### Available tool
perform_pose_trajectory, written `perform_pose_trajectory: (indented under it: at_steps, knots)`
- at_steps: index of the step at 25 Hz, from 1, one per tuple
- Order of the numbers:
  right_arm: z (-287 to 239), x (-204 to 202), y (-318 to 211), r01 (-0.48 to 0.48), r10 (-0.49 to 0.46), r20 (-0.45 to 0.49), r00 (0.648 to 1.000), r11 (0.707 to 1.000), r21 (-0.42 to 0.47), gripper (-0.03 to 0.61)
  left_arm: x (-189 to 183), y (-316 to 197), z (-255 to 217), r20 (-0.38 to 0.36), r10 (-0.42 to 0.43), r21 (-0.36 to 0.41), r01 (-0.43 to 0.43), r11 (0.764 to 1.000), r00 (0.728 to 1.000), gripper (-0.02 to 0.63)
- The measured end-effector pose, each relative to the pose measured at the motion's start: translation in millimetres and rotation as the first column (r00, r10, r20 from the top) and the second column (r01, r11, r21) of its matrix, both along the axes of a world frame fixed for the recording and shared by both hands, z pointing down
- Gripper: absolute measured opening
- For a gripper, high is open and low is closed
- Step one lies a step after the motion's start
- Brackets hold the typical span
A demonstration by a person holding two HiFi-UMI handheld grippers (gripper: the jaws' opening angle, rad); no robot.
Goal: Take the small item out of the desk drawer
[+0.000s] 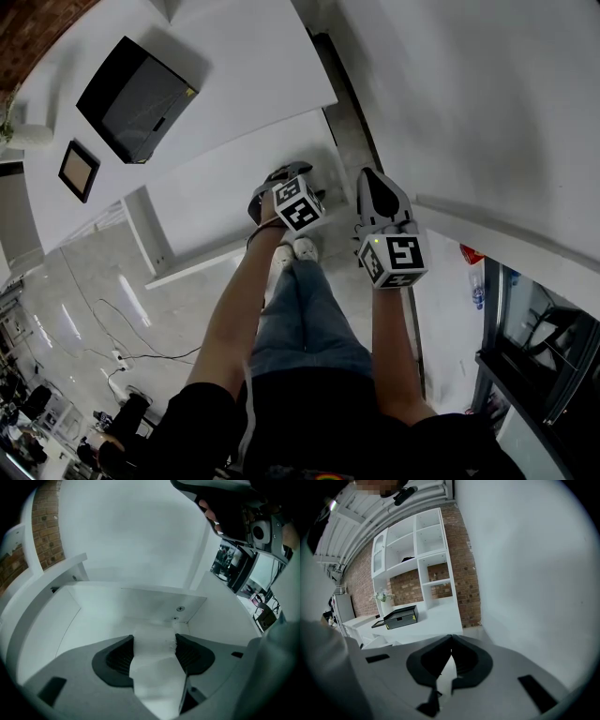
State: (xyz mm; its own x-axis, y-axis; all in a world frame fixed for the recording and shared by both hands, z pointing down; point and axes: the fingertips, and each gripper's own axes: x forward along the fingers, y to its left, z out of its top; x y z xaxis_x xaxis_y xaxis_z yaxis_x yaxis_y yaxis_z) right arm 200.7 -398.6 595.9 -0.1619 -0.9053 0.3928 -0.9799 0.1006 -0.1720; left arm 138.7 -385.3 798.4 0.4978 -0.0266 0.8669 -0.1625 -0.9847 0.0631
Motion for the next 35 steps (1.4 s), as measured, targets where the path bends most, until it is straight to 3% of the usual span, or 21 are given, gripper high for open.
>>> perform_pose_trajectory:
  at_steps: [6,10,12,15,20,25,29,30,32,35]
  knots:
    - [-11,-2,-4,0.013,-0.013,-0.006,1.000,1.000,0.018,-0.002,-1,-9,-27,-0.051,-0.025,0.042,0.027,0.999,0.998,0.268]
    - [-28,-8,-9,0.035,-0.034,-0.014,0.999,0.998,0.049,-0.002,-8,-29,-70,-0.151,-0.108,0.087,0.122,0.989,0.983,0.268]
    - [-39,-13,-15,0.056,-0.054,-0.021,0.998,0.996,0.072,-0.002,-15,-45,-101,-0.232,-0.187,0.097,0.214,0.972,0.954,0.268]
    - [-61,-25,-24,0.077,-0.076,-0.015,0.997,0.991,0.107,-0.002,-38,-72,-161,-0.382,-0.322,0.100,0.385,0.917,0.866,0.268]
    - [-101,-58,-32,0.134,-0.136,-0.006,0.991,0.973,0.187,-0.002,-98,-92,-264,-0.562,-0.409,0.185,0.591,0.785,0.719,0.268]
    - [-151,-100,-46,0.214,-0.222,-0.008,0.975,0.928,0.304,-0.002,-180,-93,-354,-0.680,-0.448,0.281,0.771,0.572,0.580,0.268]
    - [-182,-132,-44,0.259,-0.272,-0.019,0.962,0.893,0.369,-0.002,-249,-68,-406,-0.777,-0.466,0.247,0.886,0.393,0.424,0.268]
    - [-188,-139,-43,0.270,-0.282,-0.023,0.959,0.885,0.380,-0.002,-265,-60,-415,-0.791,-0.467,0.242,0.903,0.354,0.395,0.268]
    - [-198,-151,-40,0.282,-0.295,-0.027,0.955,0.874,0.396,-0.002,-293,-43,-428,-0.808,-0.471,0.237,0.927,0.290,0.354,0.268]
    - [-209,-161,-36,0.282,-0.301,-0.021,0.954,0.866,0.414,-0.002,-325,-21,-436,-0.824,-0.478,0.224,0.949,0.221,0.305,0.268]
